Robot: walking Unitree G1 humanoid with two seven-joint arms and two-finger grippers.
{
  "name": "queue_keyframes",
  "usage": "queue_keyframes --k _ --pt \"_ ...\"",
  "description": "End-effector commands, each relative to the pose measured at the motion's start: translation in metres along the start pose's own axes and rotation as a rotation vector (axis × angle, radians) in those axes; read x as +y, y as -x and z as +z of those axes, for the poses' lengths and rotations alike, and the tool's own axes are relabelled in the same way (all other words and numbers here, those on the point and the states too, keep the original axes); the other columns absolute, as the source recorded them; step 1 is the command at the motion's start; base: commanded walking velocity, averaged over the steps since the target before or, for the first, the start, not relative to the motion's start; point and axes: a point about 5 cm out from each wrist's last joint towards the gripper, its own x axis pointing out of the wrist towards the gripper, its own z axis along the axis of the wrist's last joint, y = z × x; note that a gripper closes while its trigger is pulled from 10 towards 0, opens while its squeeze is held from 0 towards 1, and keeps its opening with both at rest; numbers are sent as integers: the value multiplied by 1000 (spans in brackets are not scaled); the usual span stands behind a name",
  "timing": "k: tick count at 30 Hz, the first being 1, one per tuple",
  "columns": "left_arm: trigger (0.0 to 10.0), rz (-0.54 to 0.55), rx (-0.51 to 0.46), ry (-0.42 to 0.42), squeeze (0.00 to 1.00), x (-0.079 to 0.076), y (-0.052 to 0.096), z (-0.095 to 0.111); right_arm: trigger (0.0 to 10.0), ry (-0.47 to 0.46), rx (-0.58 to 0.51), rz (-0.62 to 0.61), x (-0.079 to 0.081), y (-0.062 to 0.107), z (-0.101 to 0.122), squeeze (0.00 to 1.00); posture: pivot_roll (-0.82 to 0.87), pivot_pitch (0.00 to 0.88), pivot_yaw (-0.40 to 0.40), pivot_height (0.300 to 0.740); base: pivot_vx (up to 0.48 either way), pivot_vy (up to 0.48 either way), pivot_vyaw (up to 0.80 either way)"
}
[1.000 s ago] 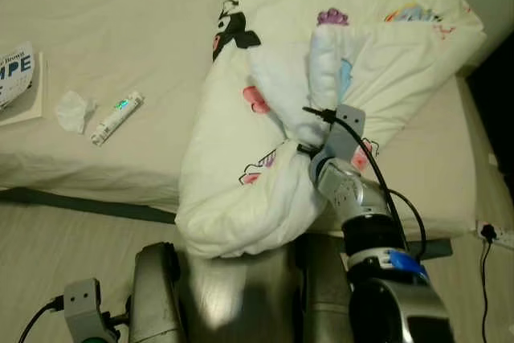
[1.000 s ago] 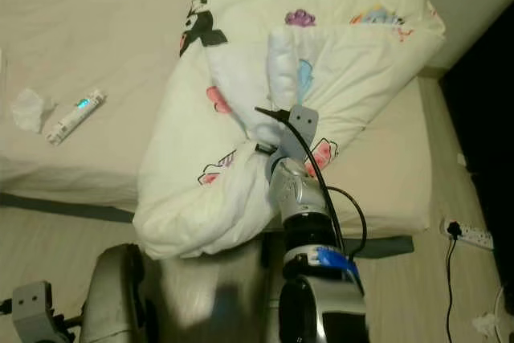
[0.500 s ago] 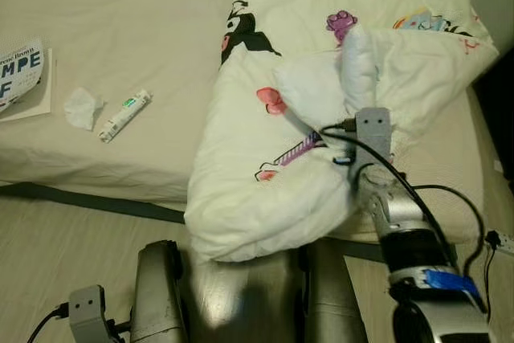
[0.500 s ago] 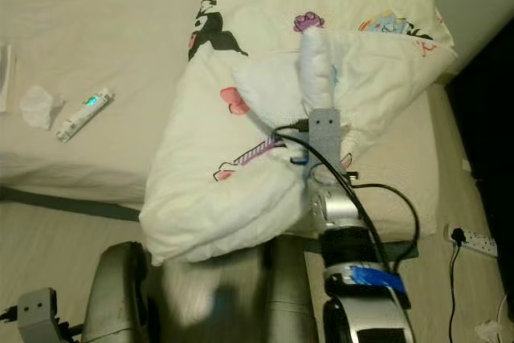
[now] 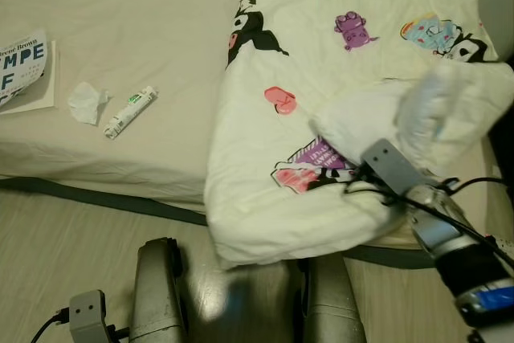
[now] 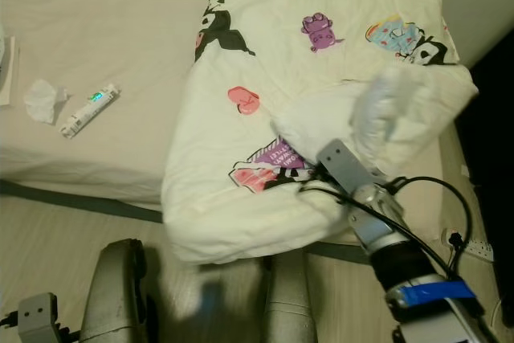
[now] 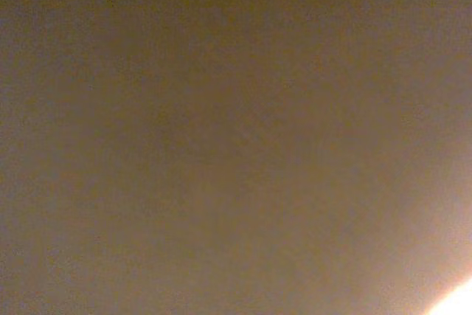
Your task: Clean up the room
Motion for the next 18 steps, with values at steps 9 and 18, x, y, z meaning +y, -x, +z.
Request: queue_keyframes --k 9,18 --pt "10000 -152 150 -4 0 -30 12 -36 10000 39 97 176 17 9 -14 1000 -140 233 -73 535 0 0 0" --pt "10000 -170 194 0 0 -30 17 -45 10000 168 -35 361 -7 45 20 1000 -146 223 -77 535 0 0 0"
